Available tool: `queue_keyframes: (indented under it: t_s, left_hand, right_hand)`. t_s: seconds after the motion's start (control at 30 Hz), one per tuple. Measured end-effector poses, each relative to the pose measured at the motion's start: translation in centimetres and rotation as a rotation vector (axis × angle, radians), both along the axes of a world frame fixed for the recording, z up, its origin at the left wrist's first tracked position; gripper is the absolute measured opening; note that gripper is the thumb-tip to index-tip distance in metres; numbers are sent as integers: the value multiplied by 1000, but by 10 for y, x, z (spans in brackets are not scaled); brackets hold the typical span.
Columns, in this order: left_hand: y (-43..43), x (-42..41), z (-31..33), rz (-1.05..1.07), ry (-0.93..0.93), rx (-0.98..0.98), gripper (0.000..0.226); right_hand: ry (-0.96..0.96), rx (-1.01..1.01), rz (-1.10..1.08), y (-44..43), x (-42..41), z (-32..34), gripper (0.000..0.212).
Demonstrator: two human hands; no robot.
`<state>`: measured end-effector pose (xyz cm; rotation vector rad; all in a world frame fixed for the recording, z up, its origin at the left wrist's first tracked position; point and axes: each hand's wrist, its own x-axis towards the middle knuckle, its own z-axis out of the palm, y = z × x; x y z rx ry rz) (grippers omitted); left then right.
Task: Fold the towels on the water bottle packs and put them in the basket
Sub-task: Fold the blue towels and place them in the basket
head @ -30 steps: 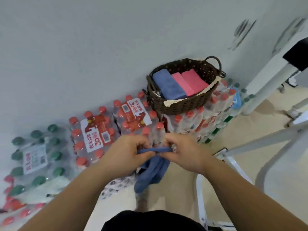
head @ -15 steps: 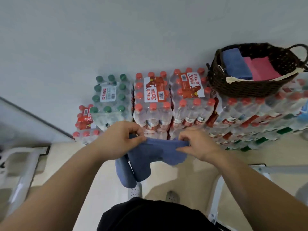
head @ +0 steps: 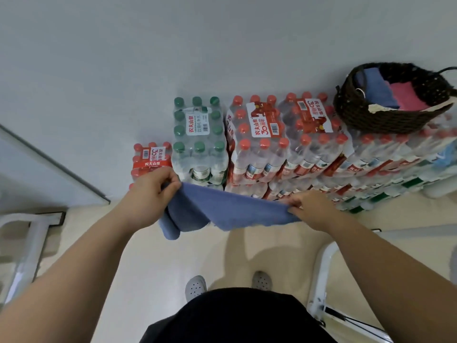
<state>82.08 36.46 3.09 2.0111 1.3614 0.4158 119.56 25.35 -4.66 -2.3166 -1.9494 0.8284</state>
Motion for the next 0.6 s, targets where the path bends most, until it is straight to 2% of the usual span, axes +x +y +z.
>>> queue_keyframes:
  t_s: [0.17,0.3,0.47,0.6]
  left_hand:
    - [18,-28,-12,-42,-2,13,18]
    - [30,-36,-17,30,-29,-17,23]
    - [52,-29,-15,26,-35,-24,29]
    - [74,-6,-15,-50,37,4,26]
  right_hand:
    - [-72,23,-178,-7,-21,0,19]
    - [-21,192,-352,-4,-29,10,13]
    - [445,410,-698,0,-25,38,16]
    - [540,436,-771,16,-1,43,18]
